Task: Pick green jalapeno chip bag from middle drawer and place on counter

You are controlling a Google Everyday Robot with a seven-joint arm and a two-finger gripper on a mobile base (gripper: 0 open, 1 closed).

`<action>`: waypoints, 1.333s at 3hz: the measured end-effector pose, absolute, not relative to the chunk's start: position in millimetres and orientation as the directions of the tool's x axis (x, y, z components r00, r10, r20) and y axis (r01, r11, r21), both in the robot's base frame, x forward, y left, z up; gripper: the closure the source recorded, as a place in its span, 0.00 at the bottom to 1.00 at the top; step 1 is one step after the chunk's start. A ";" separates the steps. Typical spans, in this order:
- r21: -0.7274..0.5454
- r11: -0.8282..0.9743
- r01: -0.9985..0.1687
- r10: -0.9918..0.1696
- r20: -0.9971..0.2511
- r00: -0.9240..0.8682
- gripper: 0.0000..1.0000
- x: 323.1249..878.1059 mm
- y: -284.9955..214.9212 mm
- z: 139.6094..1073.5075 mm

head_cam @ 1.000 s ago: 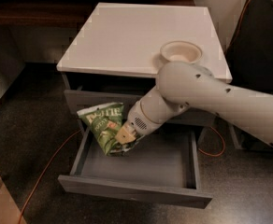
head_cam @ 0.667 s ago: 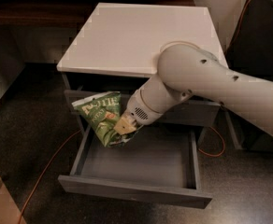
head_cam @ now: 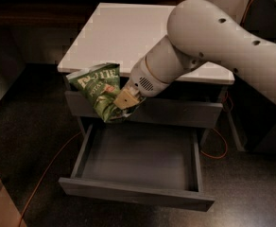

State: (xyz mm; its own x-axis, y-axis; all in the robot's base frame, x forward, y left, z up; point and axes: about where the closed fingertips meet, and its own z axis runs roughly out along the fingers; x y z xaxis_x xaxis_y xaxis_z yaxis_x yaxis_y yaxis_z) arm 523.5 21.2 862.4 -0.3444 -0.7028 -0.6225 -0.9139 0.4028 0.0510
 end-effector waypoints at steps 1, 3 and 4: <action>0.051 0.403 -0.914 -0.703 -0.622 -0.344 1.00 523.4 21.2 862.4; -0.013 0.332 -0.943 -0.764 -0.590 -0.261 1.00 549.6 46.1 894.3; -0.014 0.278 -0.961 -0.796 -0.564 -0.222 1.00 585.9 65.4 913.0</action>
Offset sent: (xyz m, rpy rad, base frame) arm 0.0090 0.0118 0.0205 -0.0457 -0.0331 0.0433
